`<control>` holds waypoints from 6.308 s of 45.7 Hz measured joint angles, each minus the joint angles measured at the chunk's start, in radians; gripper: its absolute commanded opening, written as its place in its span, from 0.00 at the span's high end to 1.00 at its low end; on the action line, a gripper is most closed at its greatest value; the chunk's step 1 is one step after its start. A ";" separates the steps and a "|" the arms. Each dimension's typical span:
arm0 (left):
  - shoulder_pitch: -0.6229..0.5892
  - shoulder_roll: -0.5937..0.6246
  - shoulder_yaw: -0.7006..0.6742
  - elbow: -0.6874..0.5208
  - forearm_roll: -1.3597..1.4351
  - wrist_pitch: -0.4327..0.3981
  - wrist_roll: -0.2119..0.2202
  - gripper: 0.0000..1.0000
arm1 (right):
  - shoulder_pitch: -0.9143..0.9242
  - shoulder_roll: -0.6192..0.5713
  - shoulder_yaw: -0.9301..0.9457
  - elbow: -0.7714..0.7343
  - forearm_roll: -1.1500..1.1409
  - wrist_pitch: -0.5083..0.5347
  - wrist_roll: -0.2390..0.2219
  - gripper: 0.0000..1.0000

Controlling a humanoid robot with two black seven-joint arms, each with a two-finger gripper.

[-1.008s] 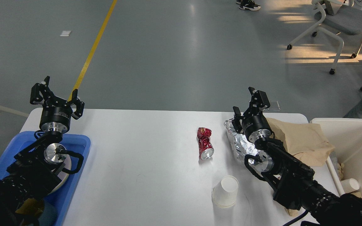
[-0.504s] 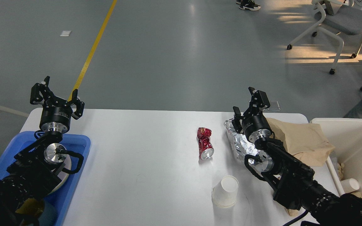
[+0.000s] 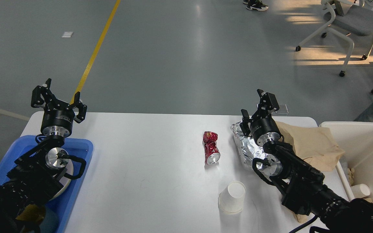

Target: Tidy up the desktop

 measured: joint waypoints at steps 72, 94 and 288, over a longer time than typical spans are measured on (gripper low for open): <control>0.000 0.000 0.000 0.000 0.000 0.000 0.000 0.04 | -0.067 -0.220 0.011 -0.005 0.206 -0.001 -0.002 0.00; 0.000 0.000 0.000 0.000 0.000 0.000 0.000 0.03 | -0.067 -0.216 0.011 -0.005 0.206 -0.001 -0.002 0.00; 0.000 0.000 0.000 0.000 0.000 0.000 0.000 0.03 | 1.229 -0.412 -2.341 0.279 0.024 0.750 -0.001 0.00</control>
